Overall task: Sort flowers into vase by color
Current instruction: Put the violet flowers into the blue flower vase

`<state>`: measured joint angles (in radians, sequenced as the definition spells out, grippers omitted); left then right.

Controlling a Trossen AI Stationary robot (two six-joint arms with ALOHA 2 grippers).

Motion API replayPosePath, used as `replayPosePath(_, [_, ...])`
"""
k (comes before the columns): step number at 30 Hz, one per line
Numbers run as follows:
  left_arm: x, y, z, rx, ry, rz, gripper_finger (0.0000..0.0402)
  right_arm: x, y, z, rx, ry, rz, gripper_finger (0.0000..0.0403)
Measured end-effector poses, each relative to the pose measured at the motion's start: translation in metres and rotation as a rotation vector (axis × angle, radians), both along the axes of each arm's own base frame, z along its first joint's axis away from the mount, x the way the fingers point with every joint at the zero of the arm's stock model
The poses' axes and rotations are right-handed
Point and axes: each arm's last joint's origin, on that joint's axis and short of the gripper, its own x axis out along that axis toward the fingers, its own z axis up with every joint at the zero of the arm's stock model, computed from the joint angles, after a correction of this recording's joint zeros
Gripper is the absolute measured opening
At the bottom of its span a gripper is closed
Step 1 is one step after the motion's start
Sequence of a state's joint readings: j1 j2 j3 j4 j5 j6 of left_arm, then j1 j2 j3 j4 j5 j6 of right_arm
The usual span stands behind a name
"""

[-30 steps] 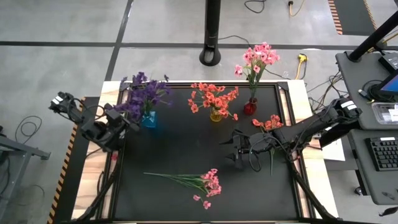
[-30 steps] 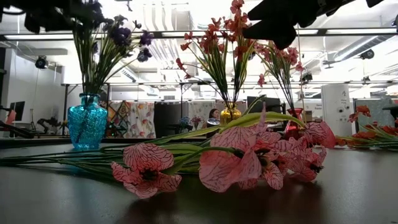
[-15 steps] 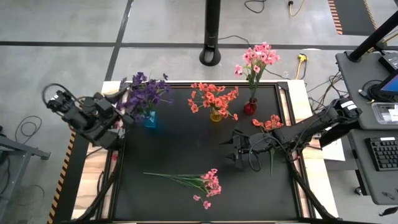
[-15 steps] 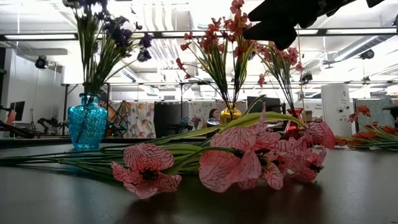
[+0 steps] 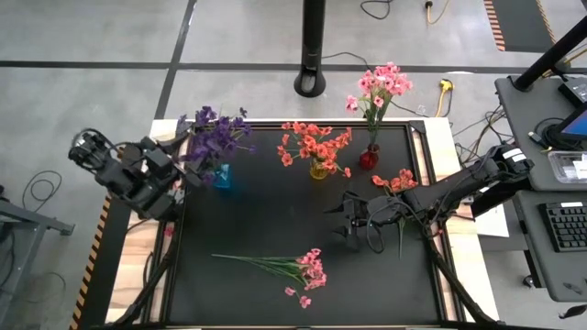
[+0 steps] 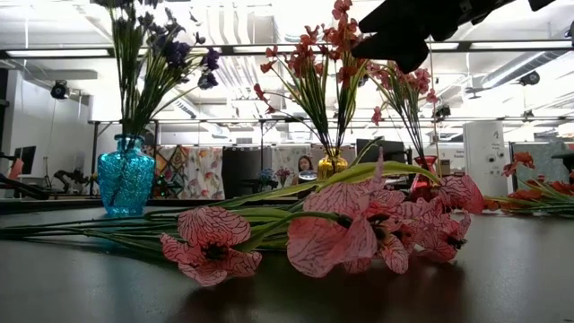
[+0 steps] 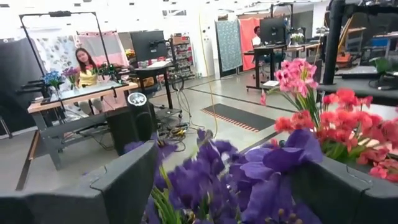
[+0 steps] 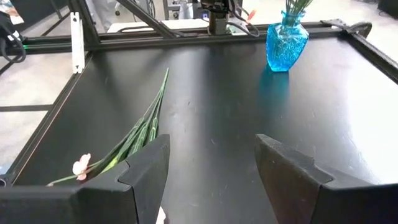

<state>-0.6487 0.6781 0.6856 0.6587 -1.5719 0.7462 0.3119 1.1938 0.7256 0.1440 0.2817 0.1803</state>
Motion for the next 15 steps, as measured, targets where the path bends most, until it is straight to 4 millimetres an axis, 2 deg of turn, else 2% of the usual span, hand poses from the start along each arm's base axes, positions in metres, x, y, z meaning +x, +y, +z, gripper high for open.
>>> replayPosePath(6, [-0.003,0.003,-0.014,-0.037,-0.049,0.001,0.0316,-0.001,0.0,-0.002,0.02,0.022,-0.011,0.0226])
replayPosePath(15, [-0.003,0.003,-0.017,-0.036,-0.048,0.007,0.0335,-0.001,0.0,-0.003,0.019,0.027,-0.012,0.0226])
